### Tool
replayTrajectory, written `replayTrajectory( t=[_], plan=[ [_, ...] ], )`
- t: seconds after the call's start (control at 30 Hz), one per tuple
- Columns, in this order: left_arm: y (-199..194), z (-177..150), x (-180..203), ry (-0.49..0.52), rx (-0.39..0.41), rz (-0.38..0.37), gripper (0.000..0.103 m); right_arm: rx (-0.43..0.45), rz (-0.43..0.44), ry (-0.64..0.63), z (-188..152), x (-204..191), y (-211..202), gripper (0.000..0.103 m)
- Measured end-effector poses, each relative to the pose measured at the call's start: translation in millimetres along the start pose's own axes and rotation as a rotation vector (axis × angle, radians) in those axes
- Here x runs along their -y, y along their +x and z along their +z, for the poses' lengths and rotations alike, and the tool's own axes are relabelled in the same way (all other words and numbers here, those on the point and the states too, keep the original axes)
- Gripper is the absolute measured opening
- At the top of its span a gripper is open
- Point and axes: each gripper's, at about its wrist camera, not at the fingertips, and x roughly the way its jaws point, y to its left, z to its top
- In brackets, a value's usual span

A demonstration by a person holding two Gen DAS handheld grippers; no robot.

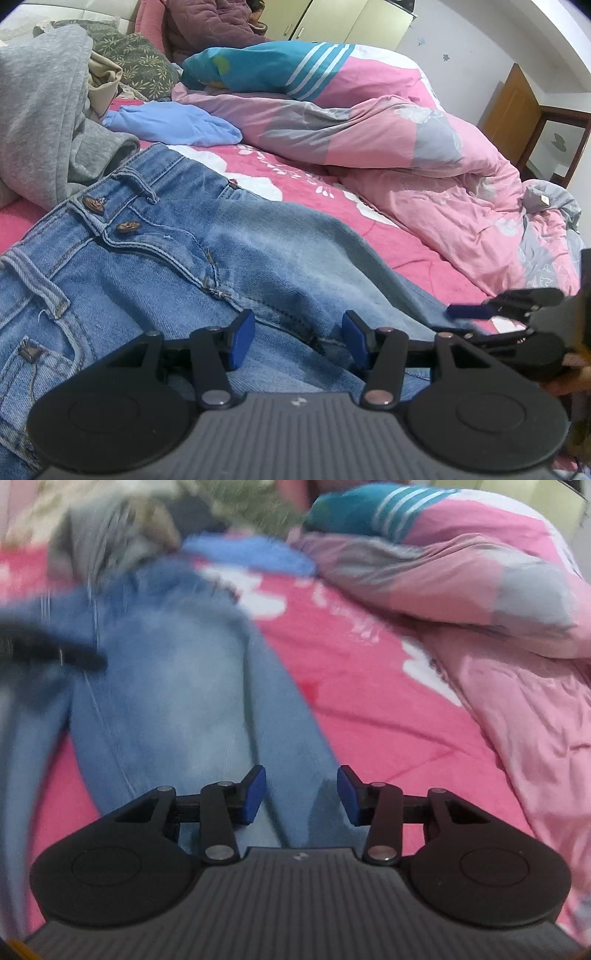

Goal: Fold clothes

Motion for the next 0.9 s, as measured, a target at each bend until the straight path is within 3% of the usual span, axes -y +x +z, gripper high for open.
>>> replayTrajectory(
  t=[0.37,0.57,0.63,0.67,0.7,0.9],
  plan=[
    [0.5,-0.4,-1.3,-0.001,0.000,-0.002,0.054,0.087,0.084,0.317,6.2,52.7,-7.5,0.033],
    [0.7,-0.5,-2.3,-0.001,0.000,-0.002,0.054,-0.015,0.060,0.197,-7.6,37.5,22.1,0.031],
    [0.7,-0.5,-2.3,-0.001,0.000,-0.003,0.054,-0.008,0.047,0.168,-10.2,32.4,23.2,0.025],
    [0.7,-0.5,-2.3,-0.002,0.001,-0.003,0.054,-0.004,0.034,0.157,-9.9,31.0,22.6,0.013],
    [0.7,-0.5,-2.4,-0.002,0.001,-0.003,0.054,0.000,0.018,0.148,-9.4,29.8,21.8,0.008],
    [1.1,-0.6,-2.7,0.002,0.001,-0.001,0.054,0.053,-0.088,0.097,2.9,31.0,8.9,0.004]
  ],
)
